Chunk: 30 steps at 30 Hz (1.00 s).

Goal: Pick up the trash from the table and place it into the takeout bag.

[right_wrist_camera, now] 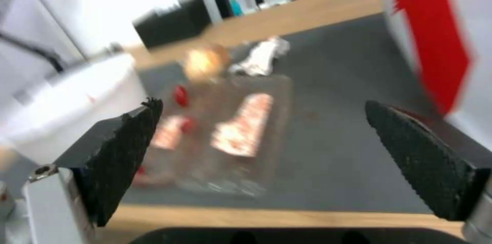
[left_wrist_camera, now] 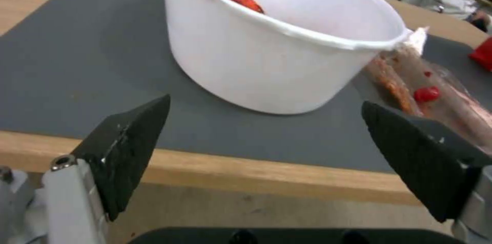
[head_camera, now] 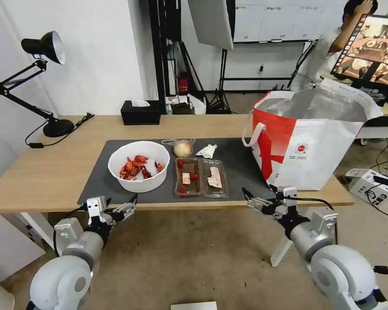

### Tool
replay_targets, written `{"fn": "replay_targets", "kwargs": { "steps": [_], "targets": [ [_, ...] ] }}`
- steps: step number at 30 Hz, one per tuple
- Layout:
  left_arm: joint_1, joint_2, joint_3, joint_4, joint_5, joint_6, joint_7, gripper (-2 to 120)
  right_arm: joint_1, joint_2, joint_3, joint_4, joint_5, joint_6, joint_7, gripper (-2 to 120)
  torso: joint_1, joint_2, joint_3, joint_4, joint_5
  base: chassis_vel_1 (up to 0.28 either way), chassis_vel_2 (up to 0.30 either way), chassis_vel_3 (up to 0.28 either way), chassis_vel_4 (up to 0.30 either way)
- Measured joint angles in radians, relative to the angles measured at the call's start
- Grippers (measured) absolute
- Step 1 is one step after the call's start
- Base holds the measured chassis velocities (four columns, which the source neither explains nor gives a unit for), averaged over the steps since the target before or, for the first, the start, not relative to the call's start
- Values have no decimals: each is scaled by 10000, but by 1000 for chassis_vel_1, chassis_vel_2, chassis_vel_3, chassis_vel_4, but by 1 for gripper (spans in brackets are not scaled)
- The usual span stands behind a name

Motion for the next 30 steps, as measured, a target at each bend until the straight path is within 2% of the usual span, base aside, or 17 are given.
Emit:
{"fn": "replay_targets", "kwargs": {
  "steps": [3,4,6,7,9,13,15,19,21,30],
  "targets": [
    [195,-44,-80,-35,77,-160,319,100,438,366,-642,127,2306,361,1629,100,0,0,0,2,-3,0,0,0,0],
    [195,-44,-80,-35,77,-160,319,100,438,366,-642,127,2306,361,1629,100,0,0,0,2,-3,0,0,0,0],
    [270,-37,-166,-115,71,-280,434,100,689,670,-1026,194,4027,609,3020,100,-1,0,0,2,-3,0,0,0,0],
    [270,-37,-166,-115,71,-280,434,100,689,670,-1026,194,4027,609,3020,100,-1,0,0,2,-3,0,0,0,0],
    [288,13,-246,-166,58,-320,456,100,806,927,-1218,218,5278,827,3801,100,0,0,0,1,-2,0,0,0,0],
    [310,64,-327,-201,58,-297,435,100,887,1182,-1385,215,6193,1068,4426,100,0,0,0,1,-1,0,0,0,0],
    [438,104,-447,-237,58,-233,349,100,955,1733,-1743,16,7107,1553,5128,100,-1,0,0,1,-2,0,0,0,0],
    [495,98,-474,-264,58,-229,331,100,985,1948,-1898,-110,7196,1711,5252,100,-1,1,0,1,-2,0,0,0,0],
    [546,76,-500,-303,62,-224,302,100,1133,2315,-2102,-377,7178,1901,5312,100,0,0,0,1,-2,0,0,0,0],
    [642,95,-598,-322,77,-204,272,100,1694,2797,-2254,-944,7147,2002,5526,100,-1,0,0,1,-1,0,0,0,0]
  ]
}}
